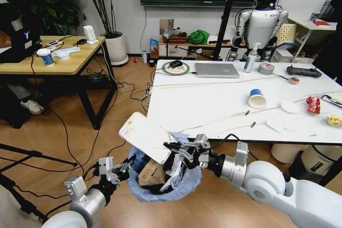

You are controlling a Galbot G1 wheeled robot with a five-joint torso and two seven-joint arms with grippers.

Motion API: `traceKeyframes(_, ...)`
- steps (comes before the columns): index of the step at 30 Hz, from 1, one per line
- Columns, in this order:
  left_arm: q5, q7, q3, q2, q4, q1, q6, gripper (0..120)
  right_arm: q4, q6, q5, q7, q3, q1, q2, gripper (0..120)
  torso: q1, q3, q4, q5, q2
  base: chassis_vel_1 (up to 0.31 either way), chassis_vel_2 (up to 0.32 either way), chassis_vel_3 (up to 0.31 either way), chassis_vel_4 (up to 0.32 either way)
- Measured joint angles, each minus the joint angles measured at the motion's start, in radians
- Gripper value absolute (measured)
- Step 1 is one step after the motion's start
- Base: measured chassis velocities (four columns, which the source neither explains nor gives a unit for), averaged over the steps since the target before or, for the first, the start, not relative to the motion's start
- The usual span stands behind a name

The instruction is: Pick up the trash bin and place the trash from the table into it.

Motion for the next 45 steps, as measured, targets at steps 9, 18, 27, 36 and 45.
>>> traceKeyframes(9, 0.011, 0.001, 0.004, -0.003, 0.02, -0.01, -0.001, 0, 0.038, -0.006, 0.011, 0.006, 0.026, 0.01, -0.025, 0, 0.0, 0.0, 0.0001, 0.0, 0.0, 0.0, 0.0, 0.0, 0.0)
traceKeyframes(18, 0.012, 0.004, -0.001, -0.019, 0.018, -0.008, -0.004, 0, 0.055, 0.007, 0.001, -0.003, 0.004, 0.01, -0.003, 0, 0.0, 0.0, 0.0002, 0.0, 0.0, 0.0, 0.0, 0.0, 0.0)
traceKeyframes(27, 0.012, 0.0, -0.007, -0.033, 0.007, -0.001, -0.006, 0, 0.038, 0.014, -0.025, -0.005, -0.053, 0.026, 0.058, 0, 0.0, 0.0, 0.0002, 0.0, 0.0, 0.0, 0.0, 0.0, 0.0)
traceKeyframes(36, 0.021, -0.002, -0.007, -0.037, 0.011, 0.007, -0.006, 0, 0.048, 0.015, -0.027, -0.005, -0.053, 0.044, 0.053, 0, 0.0, 0.0, 0.0002, -0.0002, 0.0, 0.0, 0.0, 0.0, 0.0)
traceKeyframes(45, 0.016, -0.007, -0.01, -0.032, 0.013, 0.006, -0.005, 0, 0.053, 0.027, -0.034, -0.013, -0.031, 0.013, 0.021, 0, 0.0, 0.0, 0.0, 0.0, 0.0, 0.0, 0.0, 0.0, 0.0)
